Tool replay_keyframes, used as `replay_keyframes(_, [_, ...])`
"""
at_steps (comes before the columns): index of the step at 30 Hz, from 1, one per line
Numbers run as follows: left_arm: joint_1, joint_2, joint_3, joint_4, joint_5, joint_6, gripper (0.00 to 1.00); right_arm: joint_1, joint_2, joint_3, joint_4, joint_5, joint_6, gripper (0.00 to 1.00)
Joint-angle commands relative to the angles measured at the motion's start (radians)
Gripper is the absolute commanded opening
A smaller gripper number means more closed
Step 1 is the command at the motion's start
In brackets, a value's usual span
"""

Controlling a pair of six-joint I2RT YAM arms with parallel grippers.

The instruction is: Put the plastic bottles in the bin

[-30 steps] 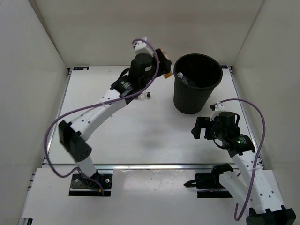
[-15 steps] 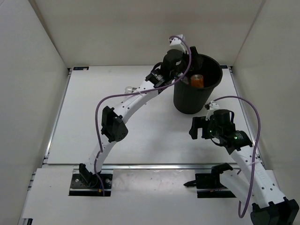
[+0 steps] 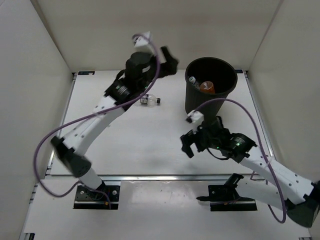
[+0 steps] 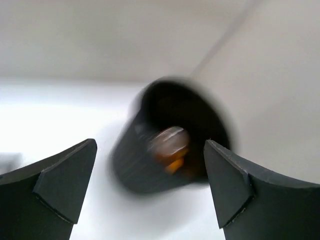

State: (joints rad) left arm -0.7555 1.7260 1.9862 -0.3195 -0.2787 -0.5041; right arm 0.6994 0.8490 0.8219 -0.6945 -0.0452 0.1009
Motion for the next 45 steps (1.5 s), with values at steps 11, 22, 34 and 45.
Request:
replay_keyframes(11, [0.478,-1.026,-1.142,-0.596,-0.218,-0.33,0.99,0.017,0.666,0.483,0.323,-0.214,-0.456,0.99])
replay_keyframes(22, [0.464,-1.115,-1.198,-0.679,-0.18,-0.375,0.99,-0.147,1.44,1.444,0.006,-0.511,-0.609,0.99])
replay_keyframes(34, [0.49,-1.06,-1.182,-0.685,-0.151,-0.332,0.99,-0.158,1.762,1.76,0.112,-0.585,-0.52,0.99])
replay_keyframes(45, [0.504,-1.068,-1.192,-0.673,-0.112,-0.329,0.99,-0.104,1.843,1.747,0.148,-0.358,-0.451,1.0])
